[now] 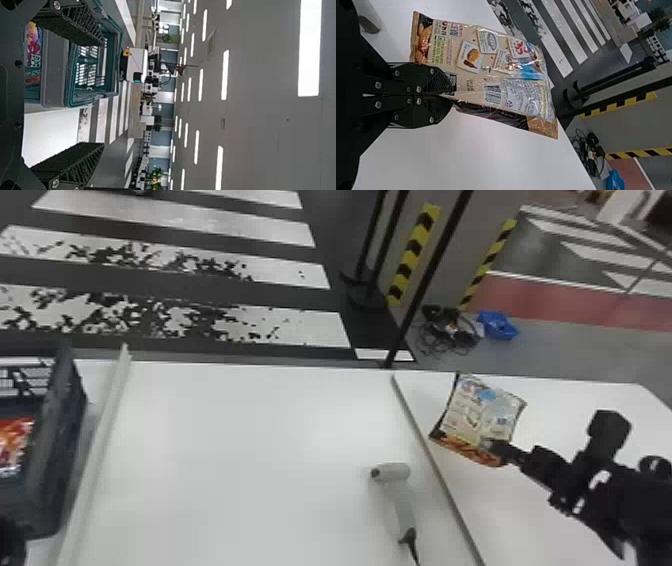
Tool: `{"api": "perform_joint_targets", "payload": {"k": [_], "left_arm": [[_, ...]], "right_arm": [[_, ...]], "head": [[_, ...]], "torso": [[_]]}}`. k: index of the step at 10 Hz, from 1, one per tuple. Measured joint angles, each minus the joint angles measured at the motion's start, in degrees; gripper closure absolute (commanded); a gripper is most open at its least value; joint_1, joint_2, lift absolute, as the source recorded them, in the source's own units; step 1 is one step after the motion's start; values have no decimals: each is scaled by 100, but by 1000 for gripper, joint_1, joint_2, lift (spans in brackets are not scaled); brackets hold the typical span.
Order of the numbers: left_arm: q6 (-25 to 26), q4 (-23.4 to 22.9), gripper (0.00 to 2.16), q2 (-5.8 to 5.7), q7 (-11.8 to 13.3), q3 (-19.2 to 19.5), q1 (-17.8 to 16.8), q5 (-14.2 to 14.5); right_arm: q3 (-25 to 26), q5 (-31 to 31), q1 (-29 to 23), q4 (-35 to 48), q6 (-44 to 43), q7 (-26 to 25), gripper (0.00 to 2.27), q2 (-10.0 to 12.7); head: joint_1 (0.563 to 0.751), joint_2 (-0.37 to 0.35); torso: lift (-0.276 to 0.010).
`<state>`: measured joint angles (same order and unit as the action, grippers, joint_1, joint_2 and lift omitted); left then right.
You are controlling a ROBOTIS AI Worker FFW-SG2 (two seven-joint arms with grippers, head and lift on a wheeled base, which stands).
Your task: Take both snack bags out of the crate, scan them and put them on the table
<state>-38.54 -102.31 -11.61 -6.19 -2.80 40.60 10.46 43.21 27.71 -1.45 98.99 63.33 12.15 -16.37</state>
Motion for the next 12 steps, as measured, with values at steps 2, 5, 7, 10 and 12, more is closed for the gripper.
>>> {"api": "perform_joint_targets", "payload": {"k": [2,5,7,10,12], "left_arm": [[0,13,93,-8,-2,7,-6,0],[-16,45,97,-16,-4,21,-9,34],[-17,60,93,-17,-4,28,-9,50],[-18,68,97,-18,-4,34,-9,53],[-43,68,97,-14,-4,45,0,53]], "right_arm": [[210,-29,65,-481,-599,-227,2260,-111],[237,-97,215,-1290,-1478,-667,2260,-274],[176,-110,281,-1719,-1832,-882,2013,-376],[112,-128,286,-1863,-1943,-1028,-2,-380],[51,-133,260,-1864,-2053,-1296,43,-350]], "head": [[695,-350],[695,-350],[695,-350],[695,-350],[695,-350]], "torso": [[-94],[-94],[-94],[-94],[-94]]}}
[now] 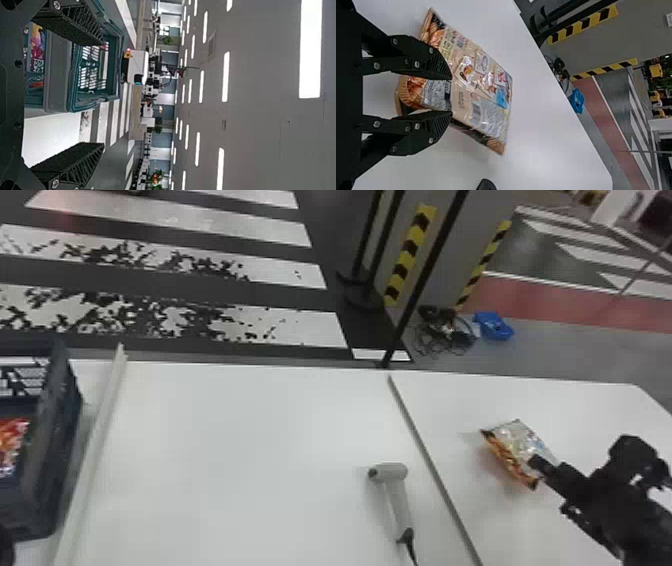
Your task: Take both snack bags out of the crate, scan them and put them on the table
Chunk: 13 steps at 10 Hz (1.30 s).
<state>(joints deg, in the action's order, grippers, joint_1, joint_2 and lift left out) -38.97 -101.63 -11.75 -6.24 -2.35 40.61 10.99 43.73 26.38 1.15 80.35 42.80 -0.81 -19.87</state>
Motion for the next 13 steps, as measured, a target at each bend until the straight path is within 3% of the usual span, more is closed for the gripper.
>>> {"api": "perform_joint_targets", "payload": {"k": [4,6,10,13], "left_arm": [[-26,-23,97,25,0,22,18,-15],[-15,-32,97,33,0,16,23,-26],[-51,-51,97,48,0,39,71,-35],[-79,-67,97,50,0,80,96,-35]], "right_arm": [[-36,-4,-328,511,-1364,-157,90,264],[-342,-3,-546,1014,-1833,-120,90,436],[-1660,-393,-1070,2232,-2220,-121,87,1022],[-2822,-995,-1510,2496,-3566,-223,83,1397]], "head": [[695,-350],[695,-350],[695,-330],[695,-188]], "torso": [[-94],[-94],[-94],[-94]]}}
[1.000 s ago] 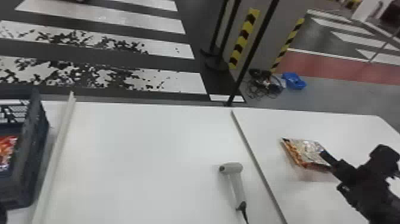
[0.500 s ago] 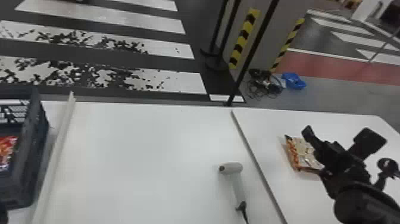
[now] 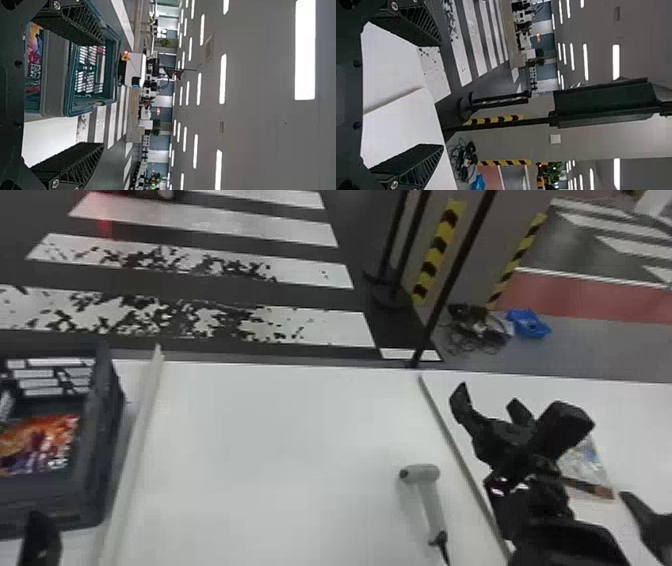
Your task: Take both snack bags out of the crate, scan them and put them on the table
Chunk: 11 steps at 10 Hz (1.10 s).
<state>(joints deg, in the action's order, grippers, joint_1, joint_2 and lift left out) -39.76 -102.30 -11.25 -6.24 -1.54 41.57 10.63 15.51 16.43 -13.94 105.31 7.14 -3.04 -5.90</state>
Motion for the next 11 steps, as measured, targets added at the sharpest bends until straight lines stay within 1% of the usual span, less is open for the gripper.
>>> {"api": "perform_joint_targets", "payload": {"k": [1,2,3,4,5,7,9,11], "left_arm": [[0,-1,97,0,0,-1,0,-1],[2,-1,97,0,0,-6,-2,-6],[12,-7,97,0,0,-18,-8,-13],[16,-9,97,0,7,-23,-9,-21],[18,-9,97,0,9,-31,-7,-33],[44,-10,97,-8,28,-50,-1,-61],[89,-10,97,-9,53,-98,-18,-129],[171,-54,97,-9,93,-125,-35,-184]], "right_arm": [[-372,-187,-146,17,-394,-138,80,84],[-739,-410,-292,18,-822,-416,83,135],[-1177,-705,-460,4,-1278,-742,83,158],[-1482,-898,-601,4,-1536,-895,83,166],[-1792,-1106,-786,2,-1815,-1030,80,166],[-2149,-1304,-1075,-9,-2108,-1163,80,156],[-2456,-1525,-1304,-84,-2296,-1437,80,140],[-2647,-1577,-1451,-250,-2558,-1577,80,104]], "head": [[695,-140],[695,-99],[695,-59],[695,-40],[695,-2],[695,53],[695,77],[695,86]], "torso": [[-94],[-94],[-94],[-94],[-94],[-94],[-94],[-94]]}}
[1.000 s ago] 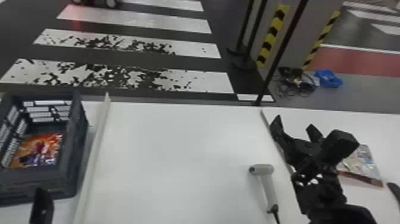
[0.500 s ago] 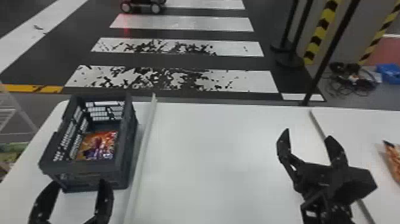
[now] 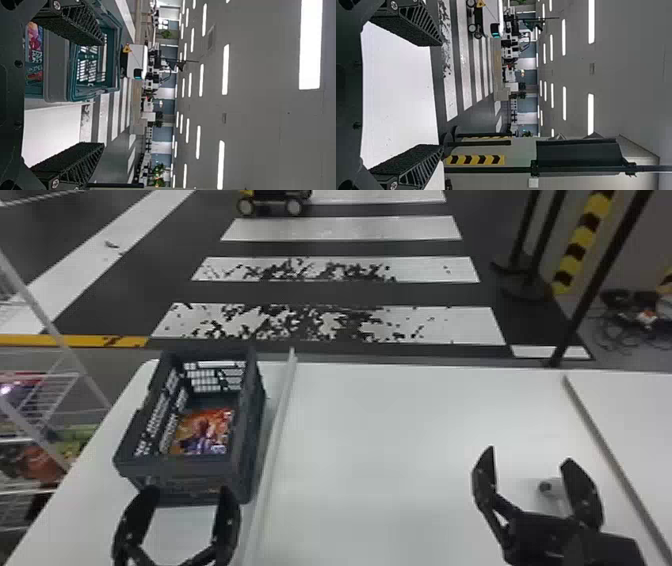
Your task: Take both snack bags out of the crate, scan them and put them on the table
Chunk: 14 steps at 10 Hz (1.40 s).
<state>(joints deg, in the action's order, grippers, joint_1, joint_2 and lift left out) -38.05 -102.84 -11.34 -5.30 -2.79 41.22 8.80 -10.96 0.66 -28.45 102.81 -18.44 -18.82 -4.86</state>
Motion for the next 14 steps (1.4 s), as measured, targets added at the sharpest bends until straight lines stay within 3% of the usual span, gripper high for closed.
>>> {"api": "perform_joint_targets", "payload": {"k": [5,9,11,14], "left_arm": [[679,-374,93,-28,74,18,-34,-72],[1951,-1874,93,-170,133,201,114,-106],[2603,-2341,93,-205,131,603,2,102],[3662,-2672,100,-418,77,1235,-332,616]], "right_arm": [[-264,-25,-73,-241,-315,-239,83,-133],[-302,69,-82,-269,-178,-245,83,-266],[-354,114,-82,-252,-96,-245,83,-374],[-460,119,-83,-231,57,-239,76,-460]], "head": [[695,95],[695,69],[695,106],[695,178]], "torso": [[-94],[-94],[-94],[-94]]}}
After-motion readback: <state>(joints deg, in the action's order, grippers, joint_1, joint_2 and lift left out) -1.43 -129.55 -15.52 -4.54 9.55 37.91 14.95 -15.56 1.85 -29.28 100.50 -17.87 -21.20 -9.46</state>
